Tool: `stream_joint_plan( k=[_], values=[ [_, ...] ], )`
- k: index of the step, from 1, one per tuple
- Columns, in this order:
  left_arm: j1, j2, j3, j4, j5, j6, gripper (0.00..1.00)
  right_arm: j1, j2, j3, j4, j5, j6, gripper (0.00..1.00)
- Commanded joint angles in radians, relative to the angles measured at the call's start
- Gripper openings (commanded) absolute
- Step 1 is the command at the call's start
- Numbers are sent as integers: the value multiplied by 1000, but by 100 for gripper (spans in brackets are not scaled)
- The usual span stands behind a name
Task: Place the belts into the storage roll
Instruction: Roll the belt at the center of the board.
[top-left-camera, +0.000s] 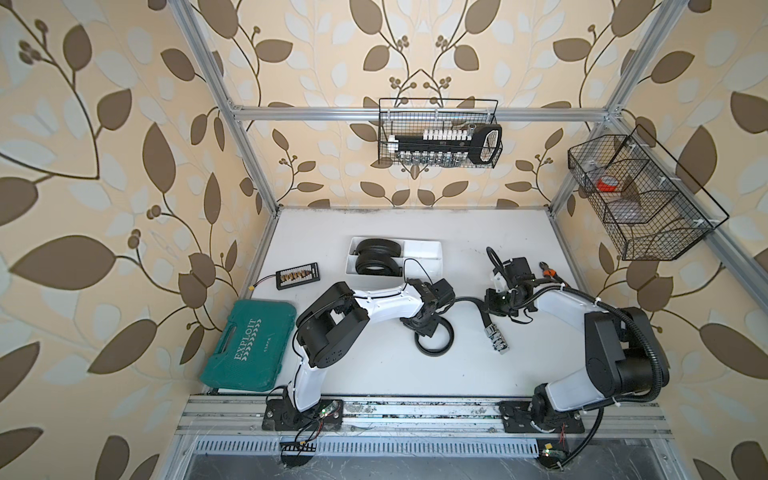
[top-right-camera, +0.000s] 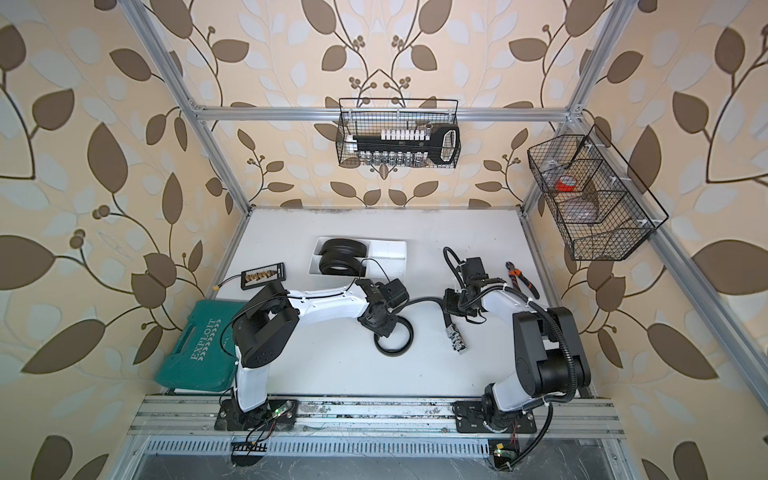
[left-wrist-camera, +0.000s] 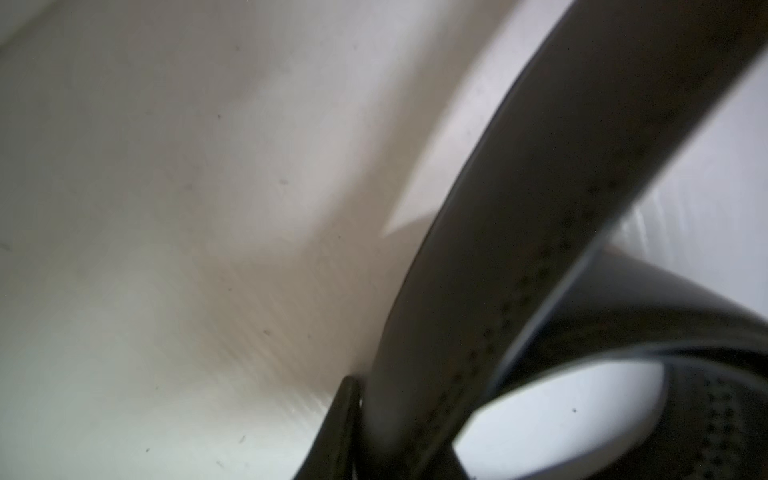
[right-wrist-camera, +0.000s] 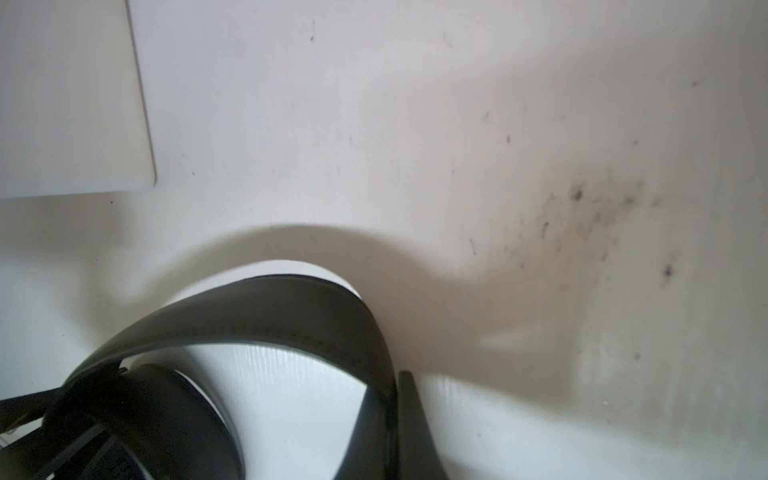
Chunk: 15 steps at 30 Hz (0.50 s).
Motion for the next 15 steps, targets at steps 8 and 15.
stream_joint_plan(
  k=[8, 15],
  values=[
    [23, 7, -41, -90, -104, -78, 7, -9, -41, -63, 7, -9, 42, 0],
    [53, 9, -26, -93, -107, -66, 0, 222, -156, -102, -21, -29, 117, 41]
  ],
)
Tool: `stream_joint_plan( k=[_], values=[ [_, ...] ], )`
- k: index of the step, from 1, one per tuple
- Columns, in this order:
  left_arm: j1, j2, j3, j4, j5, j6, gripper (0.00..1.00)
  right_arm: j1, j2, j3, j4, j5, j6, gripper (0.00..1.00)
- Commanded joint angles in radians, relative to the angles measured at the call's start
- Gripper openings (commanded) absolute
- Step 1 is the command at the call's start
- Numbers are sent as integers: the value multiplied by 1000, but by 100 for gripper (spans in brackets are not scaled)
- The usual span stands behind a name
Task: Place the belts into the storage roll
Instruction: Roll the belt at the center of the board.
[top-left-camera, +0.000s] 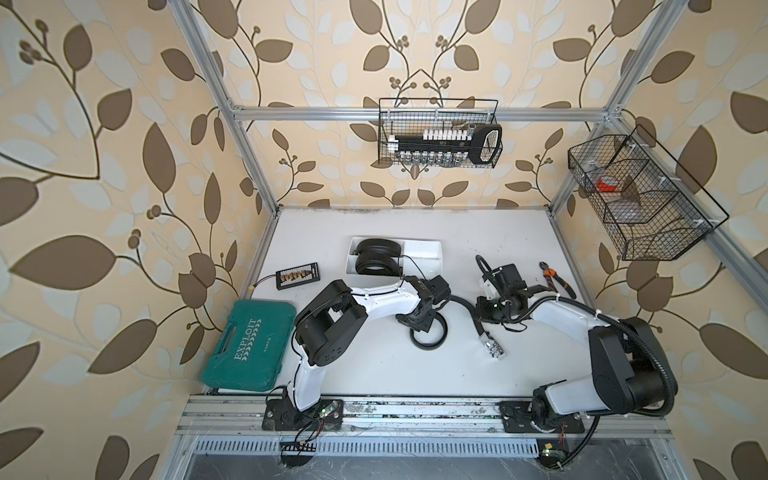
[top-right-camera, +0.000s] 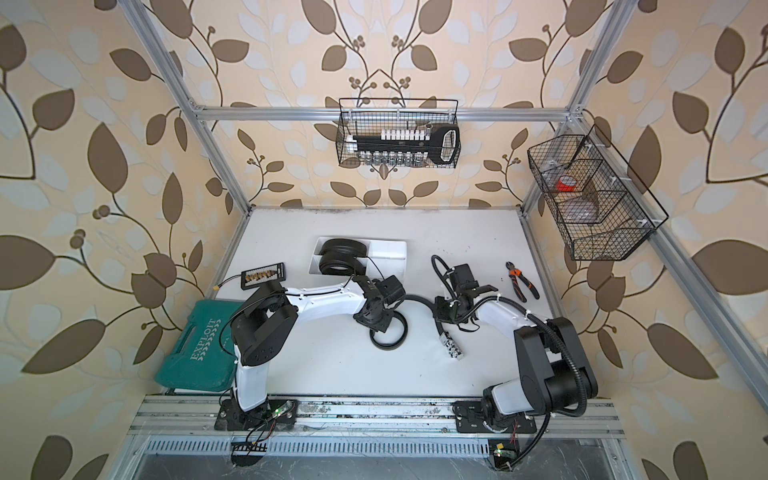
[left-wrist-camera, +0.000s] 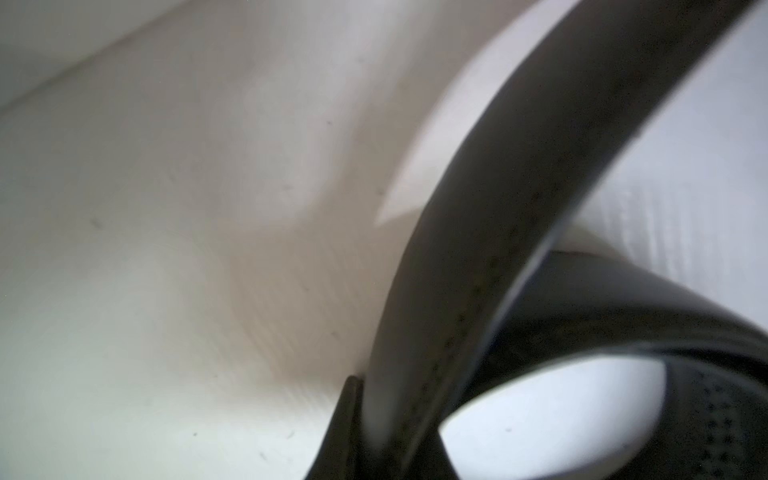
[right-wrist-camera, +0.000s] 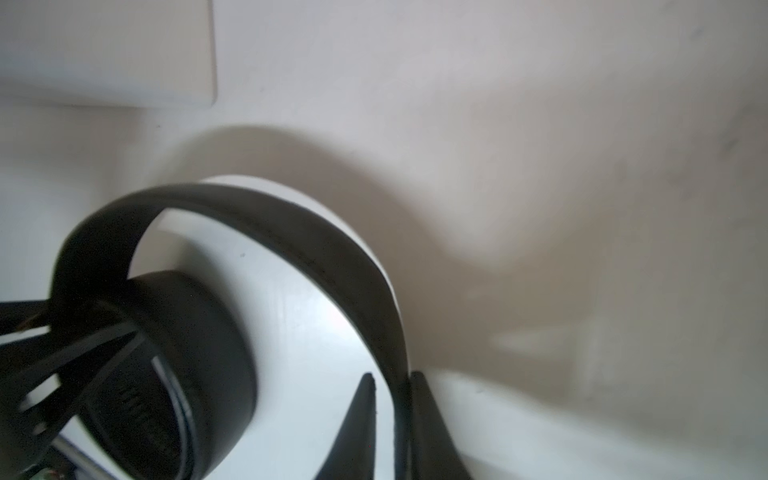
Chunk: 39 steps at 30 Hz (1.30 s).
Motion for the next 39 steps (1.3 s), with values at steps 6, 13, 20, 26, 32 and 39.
stream_joint_plan(
  k=[6, 13, 20, 26, 32, 39],
  values=[
    [9, -21, -58, -50, -47, 43, 0, 19, -121, 38, -22, 39, 30, 94],
    [-10, -26, -48, -36, -52, 91, 0, 3, 195, 248, 73, -147, -38, 97],
    [2, -9, -33, -13, -33, 86, 0, 8, 276, 197, 131, -337, -38, 96],
    [18, 37, 16, -17, 0, 54, 0, 46, 185, 71, 182, -395, 7, 92],
    [22, 77, 70, -41, 20, -6, 0, 99, 123, 17, 201, -350, 82, 84],
    [23, 92, 91, -28, 115, -100, 0, 253, 154, 84, 155, -163, 161, 63]
  ],
)
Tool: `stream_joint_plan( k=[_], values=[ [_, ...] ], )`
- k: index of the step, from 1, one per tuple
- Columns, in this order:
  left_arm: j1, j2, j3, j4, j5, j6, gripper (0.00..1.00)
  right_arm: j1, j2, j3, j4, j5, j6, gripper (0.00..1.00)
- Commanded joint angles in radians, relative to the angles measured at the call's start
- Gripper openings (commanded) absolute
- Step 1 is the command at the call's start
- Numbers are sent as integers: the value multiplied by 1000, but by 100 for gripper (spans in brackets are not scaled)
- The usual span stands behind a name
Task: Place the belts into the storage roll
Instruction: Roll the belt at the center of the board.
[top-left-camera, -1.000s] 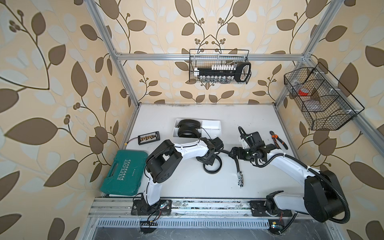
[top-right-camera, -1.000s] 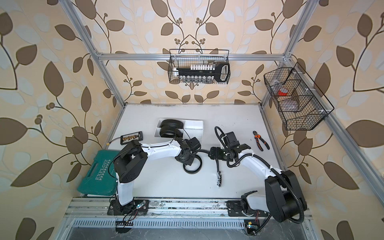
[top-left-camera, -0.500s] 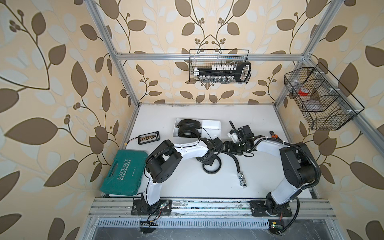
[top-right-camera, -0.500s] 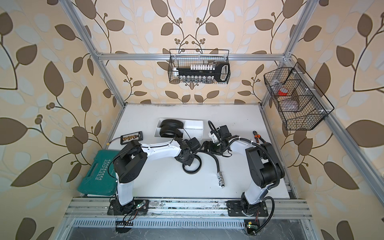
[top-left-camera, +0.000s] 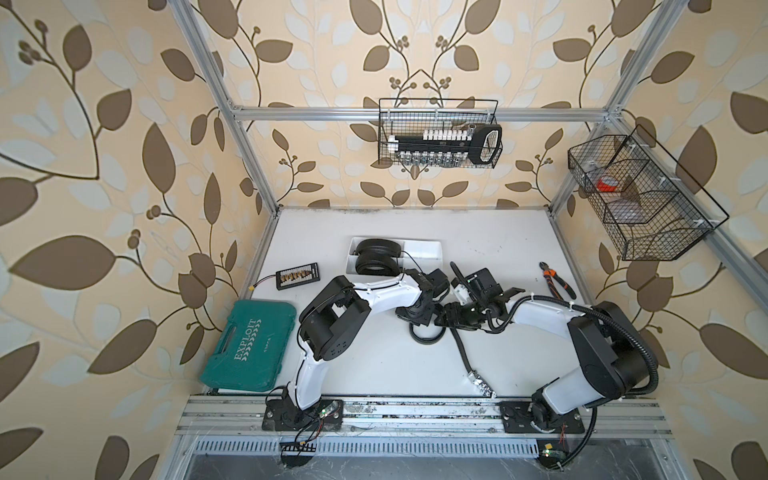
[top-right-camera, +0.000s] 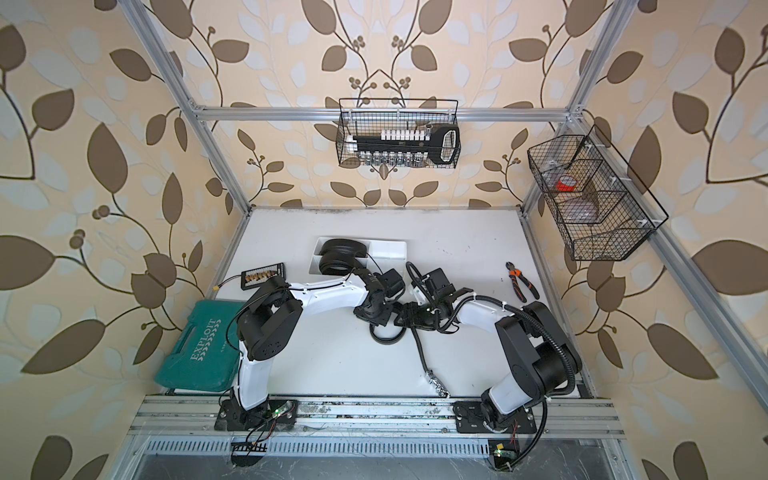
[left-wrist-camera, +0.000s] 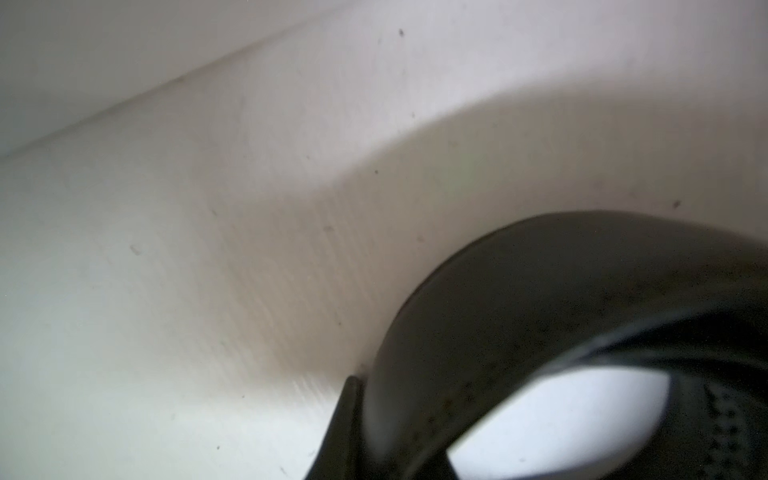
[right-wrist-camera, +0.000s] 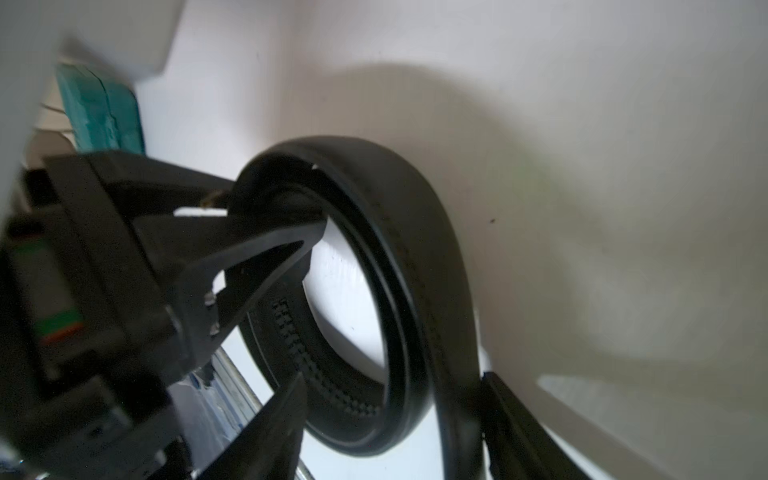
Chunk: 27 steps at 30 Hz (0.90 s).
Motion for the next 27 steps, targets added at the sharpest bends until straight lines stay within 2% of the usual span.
stream_joint_plan(
  k=[1, 5, 9, 13, 16, 17, 20, 21, 27],
  values=[
    [2, 37, 9, 28, 99, -82, 0, 79, 23, 58, -24, 113, 63, 61],
    [2, 16, -18, 61, 154, -142, 0, 123, 25, 62, -30, 246, 126, 52],
    [2, -8, -52, 97, 190, -199, 0, 148, 39, 74, -40, 307, 145, 43],
    [1, -45, -94, 155, 229, -222, 1, 172, 61, 97, -88, 353, 115, 22],
    [0, -111, -139, 199, 228, -209, 8, 165, 30, 83, -106, 388, 104, 11],
    [1, -150, -169, 230, 233, -199, 13, 156, 20, 81, -111, 387, 98, 9],
    [-3, -303, -283, 363, 242, -185, 45, 118, -4, 74, -122, 356, 87, 7],
    [-5, -350, -308, 379, 228, -182, 53, 108, -8, 78, -133, 354, 83, 7],
    [-25, -607, -468, 466, 171, -136, 89, 20, -26, 97, -187, 340, 28, 7]
  ],
)
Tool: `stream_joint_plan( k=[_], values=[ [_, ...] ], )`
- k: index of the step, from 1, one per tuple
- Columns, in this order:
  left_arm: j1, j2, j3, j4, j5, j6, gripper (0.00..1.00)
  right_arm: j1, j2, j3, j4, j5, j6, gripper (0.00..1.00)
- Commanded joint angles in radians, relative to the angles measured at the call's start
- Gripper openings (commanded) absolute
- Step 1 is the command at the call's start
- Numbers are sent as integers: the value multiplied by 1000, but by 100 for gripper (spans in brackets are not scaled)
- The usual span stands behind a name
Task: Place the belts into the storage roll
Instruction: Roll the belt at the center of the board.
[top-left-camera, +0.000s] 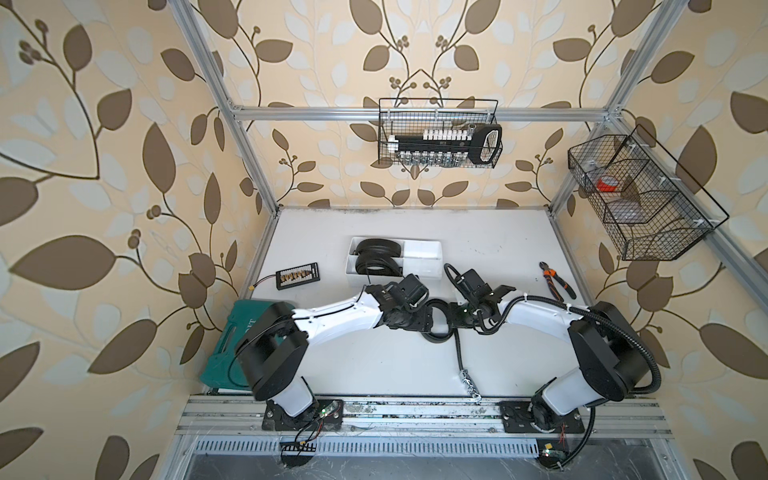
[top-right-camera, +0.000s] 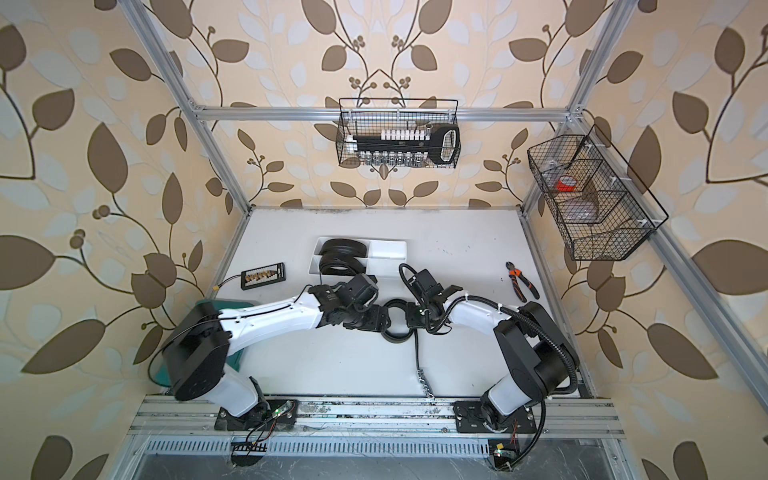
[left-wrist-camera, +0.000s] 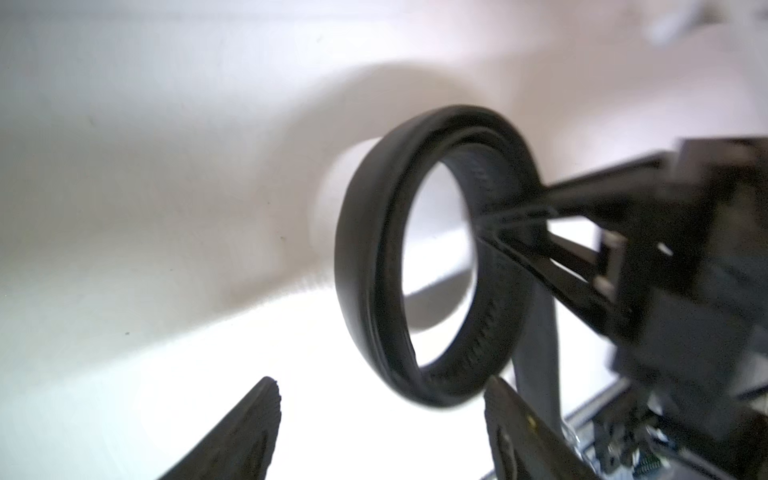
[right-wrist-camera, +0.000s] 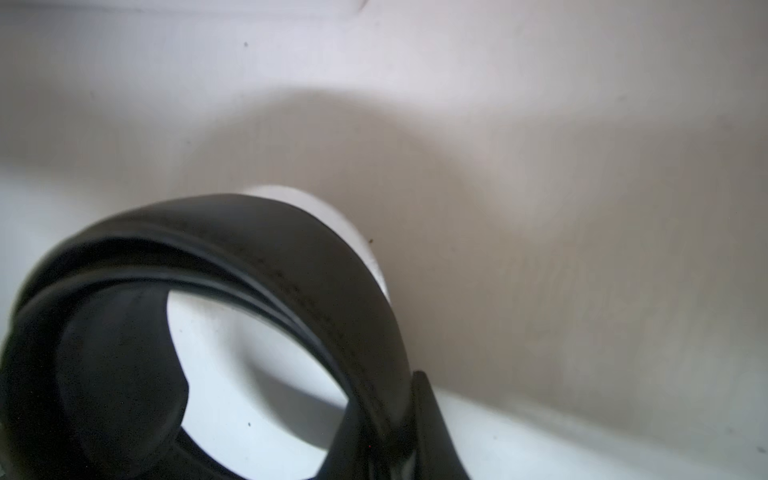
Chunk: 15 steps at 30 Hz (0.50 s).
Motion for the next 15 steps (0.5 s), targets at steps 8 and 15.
stream_joint_plan(
  k=[8, 15],
  values=[
    [-326, 59, 54, 149, -207, 83, 99, -129, 1, 71, -119, -44, -110, 7],
    [-421, 300, 276, 10, -372, 55, 98, -172, -21, 62, -146, -60, -140, 7]
  ],
)
